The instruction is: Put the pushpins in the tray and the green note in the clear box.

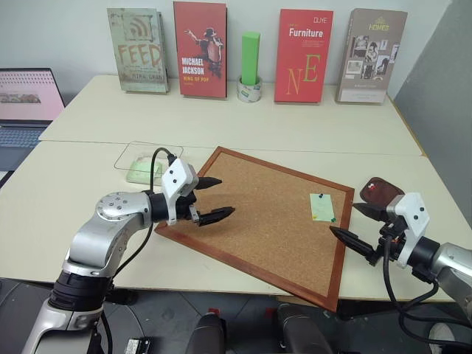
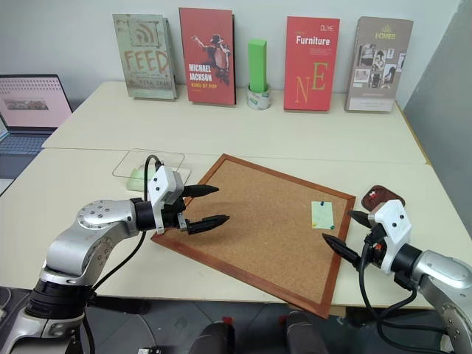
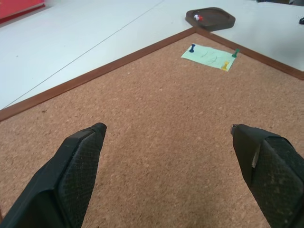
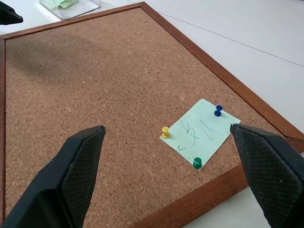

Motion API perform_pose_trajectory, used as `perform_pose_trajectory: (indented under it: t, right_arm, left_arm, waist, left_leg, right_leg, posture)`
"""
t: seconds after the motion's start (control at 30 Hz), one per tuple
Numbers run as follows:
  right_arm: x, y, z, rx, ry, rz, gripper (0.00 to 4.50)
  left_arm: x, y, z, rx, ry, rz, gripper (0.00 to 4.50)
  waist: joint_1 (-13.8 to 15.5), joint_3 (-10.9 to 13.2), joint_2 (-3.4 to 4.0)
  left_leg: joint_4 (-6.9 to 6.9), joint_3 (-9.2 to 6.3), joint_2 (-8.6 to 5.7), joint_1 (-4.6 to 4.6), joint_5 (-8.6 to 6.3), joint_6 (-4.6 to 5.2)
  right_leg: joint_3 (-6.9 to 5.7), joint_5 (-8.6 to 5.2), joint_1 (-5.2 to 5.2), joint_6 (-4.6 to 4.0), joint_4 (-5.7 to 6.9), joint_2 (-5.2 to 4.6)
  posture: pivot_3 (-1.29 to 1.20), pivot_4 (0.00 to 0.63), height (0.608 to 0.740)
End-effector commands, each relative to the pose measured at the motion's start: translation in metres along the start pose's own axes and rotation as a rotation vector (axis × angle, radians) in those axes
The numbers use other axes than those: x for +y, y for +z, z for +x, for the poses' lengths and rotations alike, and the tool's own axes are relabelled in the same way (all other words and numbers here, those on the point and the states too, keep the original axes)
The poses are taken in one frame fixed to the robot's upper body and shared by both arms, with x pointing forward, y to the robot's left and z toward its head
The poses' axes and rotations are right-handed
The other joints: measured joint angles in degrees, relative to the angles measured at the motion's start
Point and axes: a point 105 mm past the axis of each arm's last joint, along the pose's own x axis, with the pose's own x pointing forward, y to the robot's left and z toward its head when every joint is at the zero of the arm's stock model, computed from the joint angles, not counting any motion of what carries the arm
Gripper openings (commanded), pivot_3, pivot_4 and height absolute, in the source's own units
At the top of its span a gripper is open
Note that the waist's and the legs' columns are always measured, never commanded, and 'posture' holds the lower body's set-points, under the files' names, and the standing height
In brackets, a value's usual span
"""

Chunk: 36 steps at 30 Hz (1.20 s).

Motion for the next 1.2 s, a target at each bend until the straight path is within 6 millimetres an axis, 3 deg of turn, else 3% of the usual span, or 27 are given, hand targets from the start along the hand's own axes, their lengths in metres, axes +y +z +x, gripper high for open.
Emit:
perform_pose_trajectory:
  t: [0.03,0.07,0.27,0.77,0.93,1.2]
  right_arm:
    - [0.003,0.008,0.0,-0.023,0.009,-0.029,4.5]
    - [0.003,0.008,0.0,-0.024,0.009,-0.03,4.5]
    - [0.007,0.012,0.004,-0.054,0.006,-0.025,4.5]
    - [0.003,0.015,0.013,-0.069,-0.014,-0.058,4.5]
    - [-0.002,0.014,0.017,-0.063,-0.031,-0.066,4.5]
    - [-0.031,0.006,0.039,-0.049,-0.152,-0.038,4.5]
  left_arm:
    - [0.0,0.013,0.007,-0.042,0.01,0.061,4.14]
    - [-0.001,0.012,0.01,-0.04,0.002,0.063,4.1]
    - [-0.019,0.006,0.029,-0.03,-0.079,0.12,2.92]
    - [-0.029,0.0,0.08,-0.111,-0.091,0.146,0.06]
    - [-0.033,-0.002,0.09,-0.124,-0.101,0.149,0.03]
    - [-0.04,-0.033,0.1,-0.028,-0.146,0.106,0.03]
  waist:
    - [0.01,0.0,0.0]
    - [0.03,0.0,0.0]
    - [0.06,0.0,0.0]
    - [0.09,0.0,0.0]
    - [0.1,0.0,0.0]
    - [0.03,-0.01,0.01]
  left_leg:
    - [0.0,0.0,0.0,0.0,0.0,0.0]
    - [0.0,0.0,0.0,0.0,0.0,0.0]
    - [0.0,0.0,-0.01,-0.01,0.0,0.0]
    - [0.04,0.0,-0.03,0.01,0.0,0.0]
    - [0.03,0.0,-0.04,0.0,0.0,0.0]
    - [0.05,-0.01,-0.07,0.03,0.0,0.01]
  right_leg:
    - [0.0,0.0,0.0,0.0,0.0,0.0]
    - [0.0,0.0,0.0,0.0,0.0,0.0]
    - [0.01,0.0,0.01,0.01,0.0,0.0]
    - [0.02,0.08,0.05,0.13,-0.01,0.01]
    - [0.02,0.14,0.06,0.24,-0.01,0.01]
    - [0.04,0.14,0.08,0.24,0.0,0.01]
  posture:
    - [0.0,0.15,0.74]
    - [0.0,0.15,0.74]
    - [0.0,0.15,0.74]
    - [0.0,0.15,0.74]
    - [0.0,0.15,0.74]
    - [0.0,0.15,0.74]
